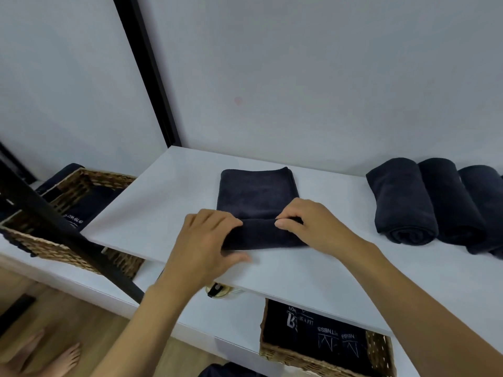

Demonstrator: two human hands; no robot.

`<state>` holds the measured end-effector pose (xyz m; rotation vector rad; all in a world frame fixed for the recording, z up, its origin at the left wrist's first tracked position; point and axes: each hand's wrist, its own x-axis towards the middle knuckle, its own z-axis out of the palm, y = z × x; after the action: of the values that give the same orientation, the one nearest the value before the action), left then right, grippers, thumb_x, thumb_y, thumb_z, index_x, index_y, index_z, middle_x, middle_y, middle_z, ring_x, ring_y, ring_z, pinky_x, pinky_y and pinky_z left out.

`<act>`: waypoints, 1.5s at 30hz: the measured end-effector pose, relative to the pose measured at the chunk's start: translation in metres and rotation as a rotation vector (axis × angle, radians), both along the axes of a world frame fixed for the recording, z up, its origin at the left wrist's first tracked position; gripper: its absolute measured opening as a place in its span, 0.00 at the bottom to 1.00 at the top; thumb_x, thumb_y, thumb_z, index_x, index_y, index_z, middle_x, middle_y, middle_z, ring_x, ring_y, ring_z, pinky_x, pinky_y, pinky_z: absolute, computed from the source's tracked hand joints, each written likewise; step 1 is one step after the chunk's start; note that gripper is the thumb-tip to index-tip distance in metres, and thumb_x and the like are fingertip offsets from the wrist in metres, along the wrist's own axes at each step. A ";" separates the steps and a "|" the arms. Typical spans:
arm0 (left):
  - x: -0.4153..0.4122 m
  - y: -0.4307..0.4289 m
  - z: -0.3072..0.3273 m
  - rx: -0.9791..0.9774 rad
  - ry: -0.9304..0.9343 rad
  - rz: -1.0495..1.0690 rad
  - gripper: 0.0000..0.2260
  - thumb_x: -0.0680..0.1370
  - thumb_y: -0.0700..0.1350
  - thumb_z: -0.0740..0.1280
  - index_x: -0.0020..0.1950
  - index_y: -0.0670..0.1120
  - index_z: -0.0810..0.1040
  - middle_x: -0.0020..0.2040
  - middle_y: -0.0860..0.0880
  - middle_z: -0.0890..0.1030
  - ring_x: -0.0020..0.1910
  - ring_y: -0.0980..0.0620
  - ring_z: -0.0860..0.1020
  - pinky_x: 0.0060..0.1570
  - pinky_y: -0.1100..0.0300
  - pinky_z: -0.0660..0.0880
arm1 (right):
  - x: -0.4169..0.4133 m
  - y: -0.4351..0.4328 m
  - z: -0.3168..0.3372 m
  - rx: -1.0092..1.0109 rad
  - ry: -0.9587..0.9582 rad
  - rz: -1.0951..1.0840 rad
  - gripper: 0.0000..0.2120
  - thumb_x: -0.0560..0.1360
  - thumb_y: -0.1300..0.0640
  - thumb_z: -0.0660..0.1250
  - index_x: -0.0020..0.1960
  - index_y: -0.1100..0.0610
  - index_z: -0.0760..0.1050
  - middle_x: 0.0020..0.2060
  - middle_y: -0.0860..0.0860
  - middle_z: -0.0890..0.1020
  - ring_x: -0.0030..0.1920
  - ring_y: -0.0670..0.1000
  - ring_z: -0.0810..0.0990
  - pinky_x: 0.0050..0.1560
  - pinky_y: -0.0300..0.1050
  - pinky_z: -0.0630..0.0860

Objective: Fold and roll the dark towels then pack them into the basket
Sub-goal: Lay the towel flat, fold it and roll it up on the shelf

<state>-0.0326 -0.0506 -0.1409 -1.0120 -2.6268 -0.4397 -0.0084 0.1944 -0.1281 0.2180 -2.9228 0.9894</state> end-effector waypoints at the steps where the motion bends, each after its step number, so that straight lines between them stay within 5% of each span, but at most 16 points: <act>1: 0.000 -0.001 -0.008 -0.042 0.030 0.008 0.20 0.71 0.59 0.69 0.57 0.50 0.79 0.54 0.54 0.80 0.54 0.49 0.76 0.52 0.55 0.69 | 0.001 -0.003 -0.003 0.041 0.080 -0.022 0.07 0.79 0.52 0.65 0.52 0.51 0.82 0.49 0.45 0.80 0.51 0.47 0.77 0.56 0.47 0.72; 5: -0.008 0.005 -0.011 0.069 -0.067 0.027 0.13 0.75 0.50 0.71 0.58 0.51 0.77 0.51 0.59 0.78 0.53 0.51 0.71 0.52 0.58 0.64 | 0.018 -0.013 -0.011 0.262 0.404 0.057 0.08 0.76 0.49 0.66 0.53 0.50 0.79 0.51 0.44 0.79 0.50 0.49 0.77 0.51 0.46 0.68; 8: -0.017 0.005 0.005 0.180 -0.376 0.041 0.09 0.77 0.52 0.69 0.57 0.55 0.76 0.46 0.65 0.73 0.51 0.56 0.71 0.50 0.64 0.65 | 0.023 -0.009 -0.017 0.336 0.335 0.132 0.17 0.72 0.50 0.71 0.59 0.51 0.76 0.57 0.44 0.78 0.55 0.50 0.77 0.56 0.45 0.66; 11: -0.031 0.002 0.018 0.214 -0.613 -0.010 0.02 0.78 0.51 0.67 0.50 0.57 0.76 0.43 0.60 0.79 0.45 0.60 0.77 0.44 0.66 0.69 | 0.010 -0.008 -0.001 0.228 0.207 0.119 0.15 0.77 0.51 0.68 0.63 0.49 0.74 0.58 0.43 0.78 0.56 0.48 0.75 0.60 0.44 0.66; 13: -0.041 0.007 0.017 0.258 -0.601 -0.003 0.04 0.79 0.51 0.65 0.52 0.55 0.78 0.47 0.56 0.81 0.46 0.59 0.78 0.47 0.64 0.71 | -0.006 -0.007 0.012 0.131 0.054 0.112 0.13 0.79 0.50 0.65 0.63 0.48 0.75 0.52 0.40 0.79 0.53 0.47 0.75 0.61 0.45 0.68; 16: -0.043 0.012 0.008 0.279 -0.247 0.101 0.14 0.77 0.55 0.67 0.60 0.52 0.77 0.55 0.56 0.75 0.52 0.57 0.74 0.52 0.64 0.68 | -0.031 -0.002 0.018 0.123 -0.101 0.076 0.11 0.80 0.47 0.61 0.59 0.47 0.77 0.43 0.37 0.77 0.50 0.48 0.75 0.62 0.50 0.68; 20: -0.043 0.006 -0.004 0.085 -0.028 0.027 0.21 0.74 0.62 0.64 0.59 0.50 0.78 0.56 0.53 0.78 0.53 0.49 0.73 0.55 0.58 0.67 | -0.045 -0.004 0.008 0.070 -0.006 -0.045 0.10 0.78 0.47 0.64 0.58 0.45 0.76 0.56 0.43 0.79 0.58 0.49 0.75 0.63 0.50 0.68; 24: -0.062 0.014 0.006 0.149 -0.190 0.059 0.11 0.77 0.54 0.67 0.56 0.51 0.80 0.51 0.55 0.79 0.50 0.52 0.71 0.54 0.58 0.67 | -0.024 -0.009 -0.013 0.243 0.448 -0.044 0.11 0.74 0.46 0.68 0.55 0.48 0.79 0.54 0.43 0.78 0.55 0.47 0.74 0.56 0.46 0.63; 27: -0.082 0.025 0.017 0.162 -0.363 0.053 0.07 0.79 0.51 0.66 0.52 0.51 0.82 0.45 0.56 0.79 0.47 0.52 0.75 0.48 0.60 0.70 | -0.022 -0.004 -0.027 0.353 0.418 0.028 0.21 0.72 0.44 0.70 0.62 0.51 0.77 0.59 0.45 0.77 0.60 0.49 0.73 0.59 0.42 0.59; 30: -0.094 0.033 0.018 0.126 -0.275 0.086 0.09 0.79 0.53 0.65 0.51 0.52 0.83 0.47 0.54 0.80 0.49 0.50 0.77 0.52 0.54 0.72 | -0.036 0.000 -0.012 0.207 0.263 -0.012 0.16 0.76 0.46 0.67 0.62 0.48 0.76 0.57 0.44 0.77 0.58 0.49 0.72 0.59 0.44 0.61; 33: -0.089 0.029 0.010 0.119 -0.150 0.065 0.21 0.73 0.65 0.65 0.59 0.54 0.79 0.56 0.55 0.77 0.53 0.51 0.72 0.56 0.55 0.68 | -0.054 0.005 -0.002 0.090 0.122 -0.039 0.04 0.77 0.44 0.64 0.48 0.40 0.76 0.45 0.42 0.77 0.50 0.49 0.72 0.55 0.52 0.66; 36: -0.090 0.030 0.004 0.044 -0.177 0.062 0.25 0.72 0.66 0.65 0.64 0.56 0.76 0.60 0.53 0.74 0.56 0.48 0.72 0.58 0.54 0.66 | -0.068 0.004 0.003 0.161 0.024 -0.102 0.09 0.79 0.43 0.60 0.50 0.43 0.77 0.49 0.46 0.76 0.53 0.52 0.72 0.54 0.53 0.66; 38: -0.102 0.034 0.009 0.009 -0.278 0.099 0.20 0.75 0.62 0.66 0.64 0.56 0.76 0.58 0.53 0.73 0.57 0.49 0.70 0.58 0.54 0.64 | -0.068 -0.002 0.004 0.334 0.103 -0.149 0.14 0.80 0.45 0.58 0.61 0.47 0.74 0.57 0.48 0.75 0.59 0.53 0.71 0.57 0.52 0.63; 41: -0.128 0.040 0.023 -0.052 -0.503 0.088 0.18 0.73 0.66 0.65 0.56 0.57 0.78 0.49 0.54 0.77 0.53 0.48 0.74 0.55 0.51 0.70 | -0.054 -0.010 -0.008 0.499 0.407 -0.109 0.17 0.77 0.48 0.66 0.64 0.51 0.74 0.60 0.49 0.77 0.60 0.55 0.74 0.59 0.52 0.59; 45: -0.148 0.050 0.033 0.010 -0.695 0.081 0.13 0.76 0.62 0.66 0.45 0.52 0.78 0.42 0.50 0.79 0.42 0.49 0.77 0.39 0.58 0.70 | -0.070 -0.005 -0.010 0.428 0.275 -0.112 0.19 0.78 0.48 0.65 0.67 0.50 0.72 0.62 0.48 0.76 0.62 0.53 0.72 0.61 0.49 0.58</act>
<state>-0.1804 -0.0009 -0.1079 -0.8494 -3.2406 -0.9228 -0.0780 0.1894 -0.1377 0.1840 -2.8117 0.2818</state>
